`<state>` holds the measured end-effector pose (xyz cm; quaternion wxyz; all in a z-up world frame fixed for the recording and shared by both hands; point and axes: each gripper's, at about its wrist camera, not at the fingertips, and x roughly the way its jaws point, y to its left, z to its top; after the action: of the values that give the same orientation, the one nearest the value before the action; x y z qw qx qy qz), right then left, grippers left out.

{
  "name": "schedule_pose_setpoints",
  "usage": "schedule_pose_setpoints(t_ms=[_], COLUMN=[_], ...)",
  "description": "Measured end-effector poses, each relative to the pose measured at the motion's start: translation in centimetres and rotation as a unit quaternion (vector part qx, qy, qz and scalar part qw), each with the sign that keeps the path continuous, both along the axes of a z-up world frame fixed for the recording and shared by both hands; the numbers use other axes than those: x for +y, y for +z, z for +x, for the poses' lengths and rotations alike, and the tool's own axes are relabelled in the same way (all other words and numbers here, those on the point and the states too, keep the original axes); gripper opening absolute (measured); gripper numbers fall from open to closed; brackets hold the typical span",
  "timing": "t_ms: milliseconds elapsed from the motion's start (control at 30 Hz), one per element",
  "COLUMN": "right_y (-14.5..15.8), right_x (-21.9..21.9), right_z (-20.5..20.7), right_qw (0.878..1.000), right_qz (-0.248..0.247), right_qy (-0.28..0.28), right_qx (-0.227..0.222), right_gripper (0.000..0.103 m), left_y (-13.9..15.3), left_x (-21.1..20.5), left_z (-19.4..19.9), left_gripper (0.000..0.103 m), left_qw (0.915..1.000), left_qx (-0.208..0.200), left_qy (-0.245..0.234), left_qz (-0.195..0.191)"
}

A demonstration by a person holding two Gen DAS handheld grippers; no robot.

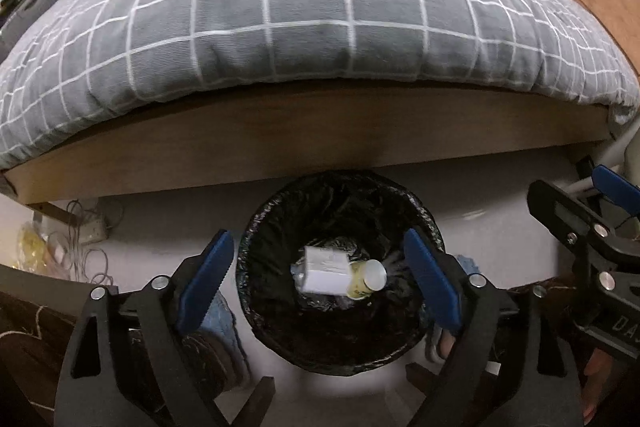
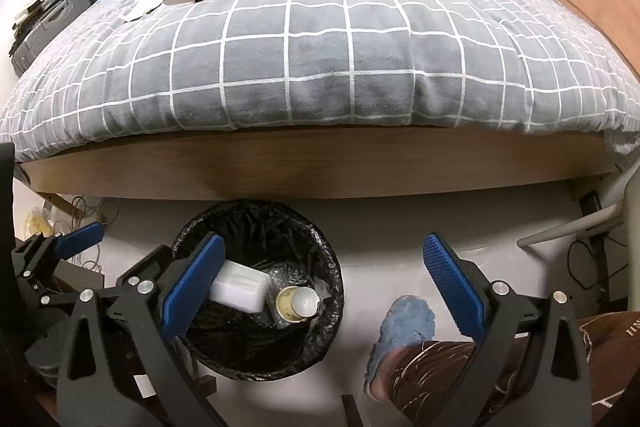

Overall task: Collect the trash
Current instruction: 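Move both open grippers back over the trash on the bed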

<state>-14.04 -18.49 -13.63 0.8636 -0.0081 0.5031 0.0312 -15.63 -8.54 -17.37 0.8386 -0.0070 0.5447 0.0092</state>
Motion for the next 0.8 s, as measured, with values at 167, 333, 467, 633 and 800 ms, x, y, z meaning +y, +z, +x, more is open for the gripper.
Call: schedule_pose_setpoints(t_ms=[167, 333, 467, 633, 800], right_y=[0.5, 1.4, 2.2, 3.4, 4.7], right_x=[0.2, 0.4, 0.5, 0.3, 0.2], right_z=[0.0, 0.0, 0.1, 0.2, 0.4], right_qw=[1.0, 1.0, 0.999, 0.998, 0.997], right_qz=[-0.001, -0.003, -0.006, -0.01, -0.015], right_qy=[0.002, 0.001, 0.0, -0.002, -0.004], right_qx=[-0.008, -0.022, -0.035, -0.055, -0.076], right_gripper=[0.096, 0.096, 0.096, 0.096, 0.096], left_y=[1.5, 2.3, 3.2, 4.7, 6.1], left_x=[1.0, 2.2, 2.8, 3.4, 4.0], left_z=[0.5, 0.9, 1.0, 0.9, 1.3], left_gripper=[0.095, 0.096, 0.097, 0.097, 0.097], left_qw=[0.9997, 0.9992, 0.999, 0.9982, 0.9971], left_qx=[-0.018, -0.031, -0.04, -0.057, -0.073], left_qy=[0.01, 0.007, 0.005, 0.009, 0.011], left_qz=[0.013, 0.024, 0.02, 0.02, 0.019])
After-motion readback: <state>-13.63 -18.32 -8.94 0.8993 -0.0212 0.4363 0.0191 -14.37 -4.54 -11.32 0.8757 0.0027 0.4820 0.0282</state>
